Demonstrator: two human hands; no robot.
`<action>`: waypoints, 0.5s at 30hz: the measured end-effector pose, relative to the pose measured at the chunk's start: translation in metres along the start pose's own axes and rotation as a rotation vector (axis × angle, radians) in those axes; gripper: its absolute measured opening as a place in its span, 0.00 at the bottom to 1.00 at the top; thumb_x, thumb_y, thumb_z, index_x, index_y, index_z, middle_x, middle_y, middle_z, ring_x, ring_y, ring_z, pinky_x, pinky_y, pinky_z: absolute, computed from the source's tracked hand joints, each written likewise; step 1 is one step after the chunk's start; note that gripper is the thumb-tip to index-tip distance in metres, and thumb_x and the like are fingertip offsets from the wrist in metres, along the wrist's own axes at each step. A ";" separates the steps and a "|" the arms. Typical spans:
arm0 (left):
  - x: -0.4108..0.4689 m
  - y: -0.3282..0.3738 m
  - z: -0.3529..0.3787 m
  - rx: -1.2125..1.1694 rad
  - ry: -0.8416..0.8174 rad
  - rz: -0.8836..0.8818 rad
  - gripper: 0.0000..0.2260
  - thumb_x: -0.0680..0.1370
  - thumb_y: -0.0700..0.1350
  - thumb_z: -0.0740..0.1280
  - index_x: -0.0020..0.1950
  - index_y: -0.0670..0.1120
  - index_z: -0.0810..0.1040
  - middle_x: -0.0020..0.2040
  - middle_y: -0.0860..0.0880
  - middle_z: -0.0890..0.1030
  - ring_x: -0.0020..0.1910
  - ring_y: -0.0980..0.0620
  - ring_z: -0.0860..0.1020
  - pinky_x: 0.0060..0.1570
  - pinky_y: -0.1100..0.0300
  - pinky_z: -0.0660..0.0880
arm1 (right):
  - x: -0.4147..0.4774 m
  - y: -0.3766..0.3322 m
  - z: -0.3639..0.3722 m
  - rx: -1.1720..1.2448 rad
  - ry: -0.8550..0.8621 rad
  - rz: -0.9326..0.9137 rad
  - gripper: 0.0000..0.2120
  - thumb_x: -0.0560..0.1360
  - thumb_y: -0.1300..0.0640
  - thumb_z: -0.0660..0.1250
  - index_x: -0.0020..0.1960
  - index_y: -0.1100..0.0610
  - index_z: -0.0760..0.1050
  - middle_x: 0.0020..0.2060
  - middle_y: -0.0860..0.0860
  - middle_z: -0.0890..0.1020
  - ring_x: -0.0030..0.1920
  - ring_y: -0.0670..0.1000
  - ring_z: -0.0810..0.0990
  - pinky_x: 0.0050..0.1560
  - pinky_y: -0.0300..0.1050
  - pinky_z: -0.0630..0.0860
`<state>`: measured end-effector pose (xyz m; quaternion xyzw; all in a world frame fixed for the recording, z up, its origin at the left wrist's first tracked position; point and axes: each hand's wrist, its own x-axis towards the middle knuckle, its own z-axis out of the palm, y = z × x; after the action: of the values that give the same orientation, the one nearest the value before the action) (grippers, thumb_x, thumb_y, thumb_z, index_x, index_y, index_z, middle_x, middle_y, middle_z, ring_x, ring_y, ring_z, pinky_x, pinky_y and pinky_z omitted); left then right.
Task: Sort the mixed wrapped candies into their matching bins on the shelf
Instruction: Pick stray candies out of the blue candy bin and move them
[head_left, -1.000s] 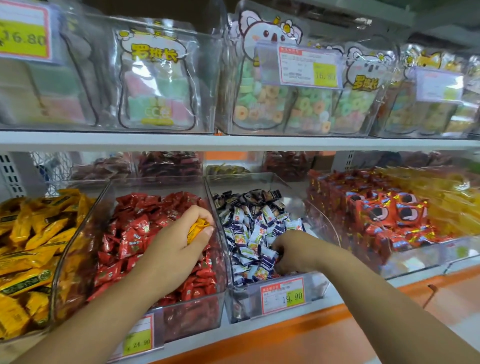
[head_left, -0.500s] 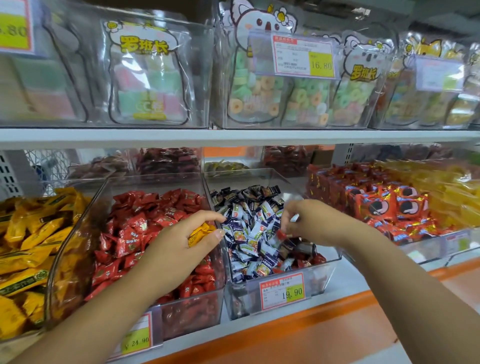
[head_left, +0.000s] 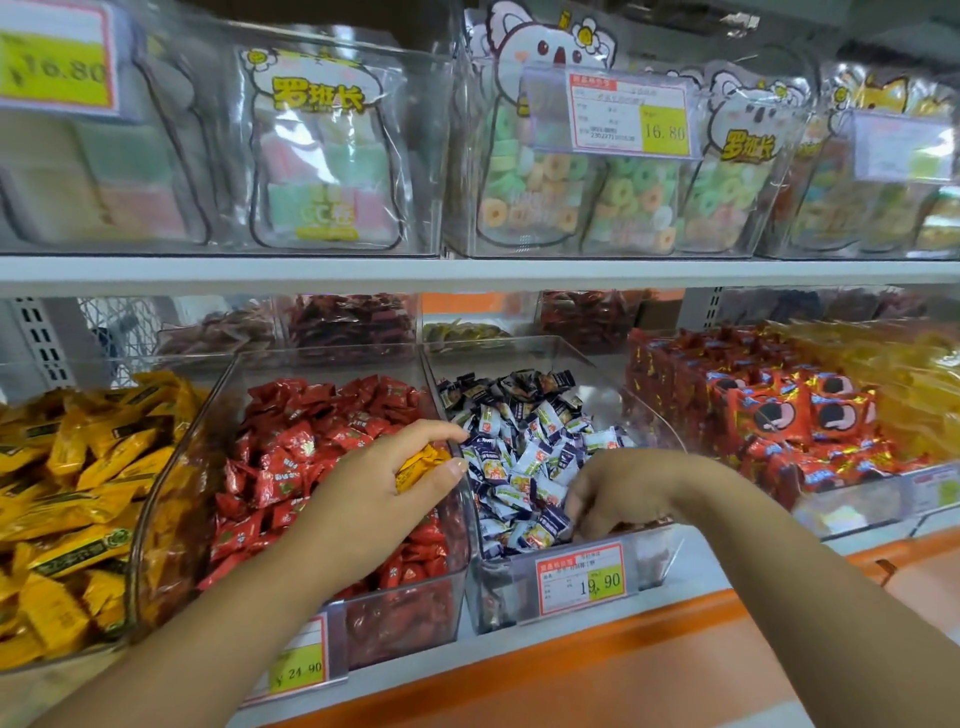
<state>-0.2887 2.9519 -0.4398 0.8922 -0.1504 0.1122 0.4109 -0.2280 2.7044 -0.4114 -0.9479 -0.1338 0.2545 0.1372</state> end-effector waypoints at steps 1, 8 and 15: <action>-0.002 0.001 -0.001 0.009 -0.007 0.006 0.11 0.78 0.56 0.63 0.60 0.67 0.73 0.35 0.73 0.74 0.33 0.70 0.72 0.33 0.67 0.64 | -0.004 0.003 -0.004 0.139 0.024 0.010 0.04 0.73 0.59 0.72 0.42 0.51 0.81 0.33 0.44 0.80 0.34 0.45 0.75 0.34 0.36 0.71; -0.010 0.001 -0.003 0.054 -0.061 0.036 0.14 0.76 0.60 0.64 0.61 0.70 0.72 0.37 0.74 0.74 0.32 0.67 0.73 0.34 0.68 0.65 | -0.017 -0.013 -0.027 0.616 0.335 -0.114 0.04 0.76 0.65 0.68 0.49 0.59 0.80 0.35 0.53 0.80 0.26 0.46 0.77 0.28 0.37 0.74; -0.005 -0.002 -0.002 -0.003 -0.020 0.046 0.12 0.73 0.60 0.69 0.56 0.70 0.75 0.42 0.63 0.81 0.35 0.61 0.76 0.39 0.63 0.73 | 0.017 -0.114 -0.016 0.921 0.440 -0.525 0.08 0.79 0.56 0.64 0.58 0.53 0.77 0.52 0.50 0.82 0.47 0.48 0.82 0.53 0.50 0.80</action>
<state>-0.2927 2.9557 -0.4419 0.8889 -0.1749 0.1125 0.4082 -0.2265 2.8122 -0.3681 -0.7560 -0.2083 0.0406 0.6192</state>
